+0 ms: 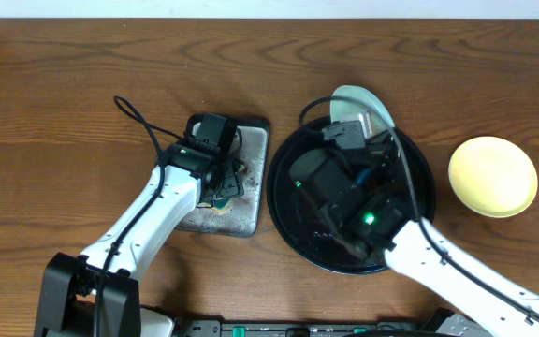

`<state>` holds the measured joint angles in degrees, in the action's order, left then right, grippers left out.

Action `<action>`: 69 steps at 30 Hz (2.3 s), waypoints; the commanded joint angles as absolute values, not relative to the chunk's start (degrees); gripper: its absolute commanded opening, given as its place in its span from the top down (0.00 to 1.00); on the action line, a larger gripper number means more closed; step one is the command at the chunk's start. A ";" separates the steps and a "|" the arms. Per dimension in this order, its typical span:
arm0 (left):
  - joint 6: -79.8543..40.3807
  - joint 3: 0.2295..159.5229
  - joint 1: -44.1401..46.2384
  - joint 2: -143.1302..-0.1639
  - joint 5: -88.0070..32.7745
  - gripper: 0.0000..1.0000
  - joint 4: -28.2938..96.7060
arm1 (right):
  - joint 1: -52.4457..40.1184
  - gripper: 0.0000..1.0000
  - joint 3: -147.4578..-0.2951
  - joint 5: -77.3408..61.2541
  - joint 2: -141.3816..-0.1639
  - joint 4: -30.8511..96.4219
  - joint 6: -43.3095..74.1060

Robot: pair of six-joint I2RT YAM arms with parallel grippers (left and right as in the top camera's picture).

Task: Clean dirty plates on tray and stack at the side
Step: 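Lift the pale-green plate with the right gripper and carry it right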

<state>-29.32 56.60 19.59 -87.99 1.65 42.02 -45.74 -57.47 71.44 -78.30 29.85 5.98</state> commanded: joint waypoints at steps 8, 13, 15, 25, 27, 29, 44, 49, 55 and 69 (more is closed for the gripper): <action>-29.17 55.72 19.46 -87.99 1.96 0.24 42.15 | -16.25 0.99 -58.02 30.96 -77.36 39.09 30.74; -29.17 55.72 19.46 -87.99 1.96 0.24 42.11 | -5.74 0.99 -58.02 13.41 -77.34 37.43 22.35; -29.17 55.72 19.46 -87.99 1.96 0.24 42.00 | -5.96 0.99 -58.02 14.41 -77.12 37.01 18.79; -29.17 55.72 19.46 -87.99 1.96 0.24 41.87 | -19.31 0.99 -58.02 36.29 -72.88 32.51 5.19; -29.17 55.72 19.46 -87.99 1.96 0.24 41.69 | -23.86 0.99 -58.02 43.70 -72.49 30.57 0.36; -29.17 55.72 19.46 -87.99 1.96 0.24 41.54 | -28.27 0.99 -58.02 49.76 -72.58 28.18 -5.61; -29.17 55.72 19.46 -87.99 1.96 0.24 41.50 | -46.96 0.99 -58.02 76.36 -76.09 19.33 -18.87; -29.17 55.72 19.46 -87.99 1.96 0.24 41.50 | -47.35 0.99 -58.02 76.69 -76.12 18.11 -18.87; -29.17 55.72 19.46 -87.99 1.96 0.24 41.50 | -47.35 0.99 -58.02 76.66 -76.12 17.56 -18.81; -29.17 55.72 19.46 -87.99 1.96 0.24 41.52 | -29.67 0.99 -58.02 44.29 -76.14 33.28 16.91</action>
<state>-29.32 56.58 19.59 -87.99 1.67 41.47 -37.74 -57.60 60.20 -76.03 31.22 0.67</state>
